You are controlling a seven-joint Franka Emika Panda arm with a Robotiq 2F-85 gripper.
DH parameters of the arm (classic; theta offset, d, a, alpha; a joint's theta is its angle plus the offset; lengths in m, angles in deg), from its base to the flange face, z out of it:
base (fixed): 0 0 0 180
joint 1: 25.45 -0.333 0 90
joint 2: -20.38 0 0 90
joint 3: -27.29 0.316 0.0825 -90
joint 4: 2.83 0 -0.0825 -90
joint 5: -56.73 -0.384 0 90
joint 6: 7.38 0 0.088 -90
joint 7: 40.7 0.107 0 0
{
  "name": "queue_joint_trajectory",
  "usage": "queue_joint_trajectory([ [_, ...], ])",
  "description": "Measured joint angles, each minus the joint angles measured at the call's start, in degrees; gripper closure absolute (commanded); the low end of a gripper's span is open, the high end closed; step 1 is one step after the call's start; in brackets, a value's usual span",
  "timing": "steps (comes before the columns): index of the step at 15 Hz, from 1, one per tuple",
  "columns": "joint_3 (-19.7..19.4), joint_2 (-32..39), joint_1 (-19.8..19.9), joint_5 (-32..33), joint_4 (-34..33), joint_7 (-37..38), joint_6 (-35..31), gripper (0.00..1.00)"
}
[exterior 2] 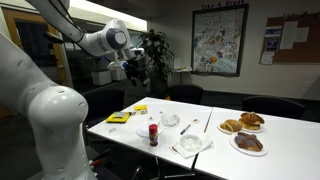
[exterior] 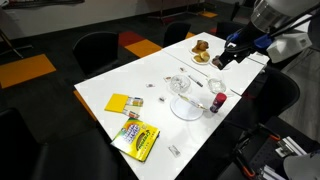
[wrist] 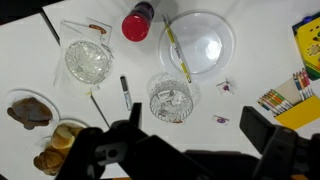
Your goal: Put the marker on the plate
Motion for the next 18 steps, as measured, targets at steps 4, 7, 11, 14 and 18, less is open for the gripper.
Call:
queue_joint_trajectory([
  [4,-6.75,6.05,-0.34,-4.65,0.94,-8.77,-5.98,0.00],
  [7,-13.95,11.67,-4.81,-13.38,0.75,-21.83,-8.14,0.00],
  [11,-21.84,17.42,-9.70,-20.32,-1.55,-39.04,-8.22,0.00],
  [14,-22.76,20.79,-8.62,-21.68,-4.97,-46.71,-9.33,0.00],
  [18,-22.64,26.07,-7.31,-22.94,-9.62,-50.82,-11.07,0.00],
])
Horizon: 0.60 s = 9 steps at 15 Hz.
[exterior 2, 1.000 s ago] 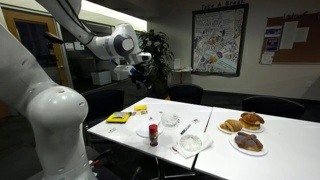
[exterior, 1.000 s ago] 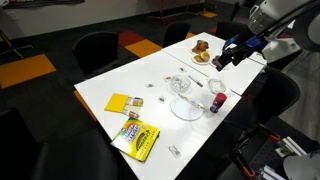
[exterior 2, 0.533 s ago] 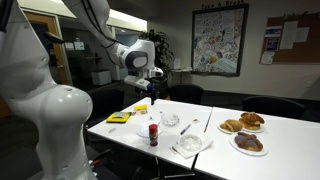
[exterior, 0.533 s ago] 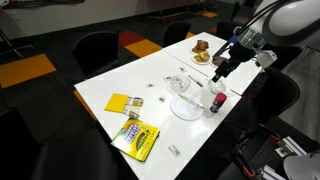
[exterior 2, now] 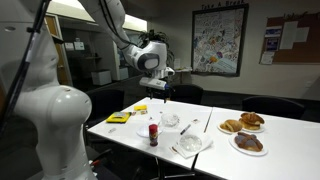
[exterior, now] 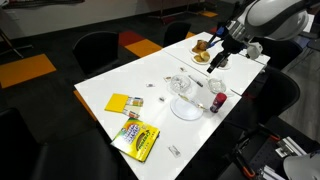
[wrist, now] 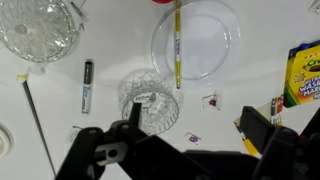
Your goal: Put the marker on the plate
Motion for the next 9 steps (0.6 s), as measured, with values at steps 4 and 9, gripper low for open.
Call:
queue_joint_trajectory([
  [4,0.19,1.79,0.15,0.00,-1.21,-0.01,-0.12,0.00],
  [9,0.21,1.79,0.15,0.00,-1.30,-0.01,-0.12,0.00],
])
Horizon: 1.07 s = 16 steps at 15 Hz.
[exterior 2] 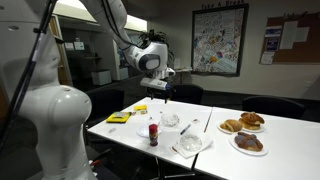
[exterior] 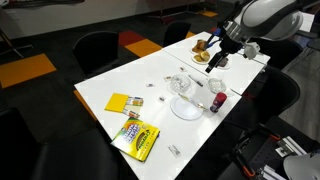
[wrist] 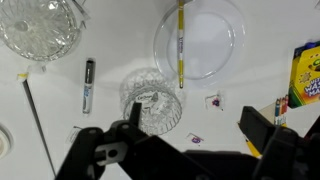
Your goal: Put the marker on the plate
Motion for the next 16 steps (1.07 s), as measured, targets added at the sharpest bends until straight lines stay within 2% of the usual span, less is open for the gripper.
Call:
queue_joint_trajectory([
  [5,2.44,0.01,1.92,0.21,0.02,0.47,-0.40,0.00],
  [9,3.83,1.64,2.74,0.21,-0.08,1.21,-3.32,0.00],
  [16,5.20,9.15,5.09,4.65,-1.71,11.36,-6.84,0.00],
])
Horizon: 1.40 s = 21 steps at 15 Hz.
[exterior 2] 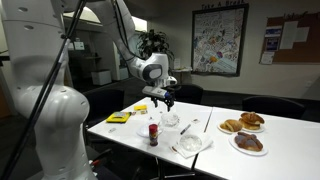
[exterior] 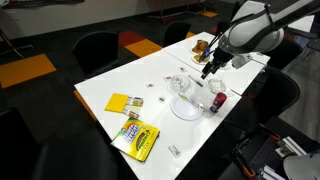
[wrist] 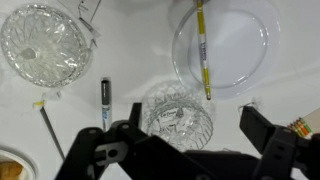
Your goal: Put the marker on the plate
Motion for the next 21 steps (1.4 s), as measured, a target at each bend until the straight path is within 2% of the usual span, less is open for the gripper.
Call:
queue_joint_trajectory([
  [4,1.41,3.73,2.09,0.27,-1.75,1.10,-5.11,0.00],
  [8,4.10,7.29,5.36,-0.54,-5.03,-1.26,-6.27,0.00],
  [12,4.59,12.35,10.22,-0.41,-9.76,-4.44,-3.71,0.00],
  [17,5.06,17.94,18.62,-0.41,-16.52,-12.71,1.68,0.00],
  [21,5.45,22.29,22.08,-0.06,-22.50,-17.96,5.02,0.00],
])
